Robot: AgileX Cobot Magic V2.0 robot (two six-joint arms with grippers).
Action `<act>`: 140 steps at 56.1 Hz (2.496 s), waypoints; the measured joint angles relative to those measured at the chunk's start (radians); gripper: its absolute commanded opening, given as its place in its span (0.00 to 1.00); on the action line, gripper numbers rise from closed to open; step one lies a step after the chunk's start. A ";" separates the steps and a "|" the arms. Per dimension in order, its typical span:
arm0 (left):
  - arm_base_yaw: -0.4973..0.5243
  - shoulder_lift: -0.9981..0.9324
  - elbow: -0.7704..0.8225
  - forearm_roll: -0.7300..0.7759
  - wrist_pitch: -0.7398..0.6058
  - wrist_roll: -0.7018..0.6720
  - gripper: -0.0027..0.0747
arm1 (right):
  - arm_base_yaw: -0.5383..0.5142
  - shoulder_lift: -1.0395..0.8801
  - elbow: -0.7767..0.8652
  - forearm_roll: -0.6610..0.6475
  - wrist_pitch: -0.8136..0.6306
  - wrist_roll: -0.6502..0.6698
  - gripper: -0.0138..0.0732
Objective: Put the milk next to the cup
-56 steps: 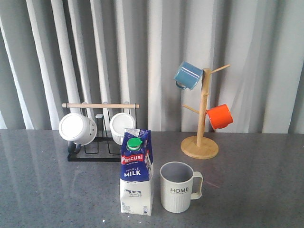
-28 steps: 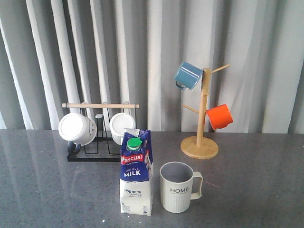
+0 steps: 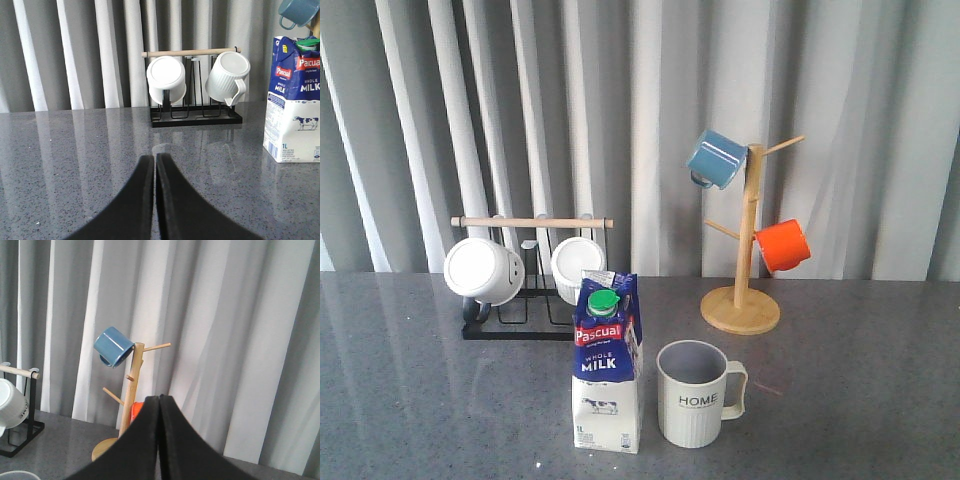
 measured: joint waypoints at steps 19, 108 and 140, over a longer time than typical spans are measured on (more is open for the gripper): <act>-0.004 -0.001 0.000 0.000 0.015 0.000 0.03 | 0.000 0.000 0.000 0.000 0.000 0.000 0.15; -0.004 -0.001 0.000 0.000 0.016 0.000 0.03 | 0.000 -0.265 0.330 0.022 -0.029 -0.043 0.15; -0.004 -0.001 0.000 0.000 0.016 0.000 0.03 | -0.005 -0.798 0.820 0.110 0.044 -0.027 0.15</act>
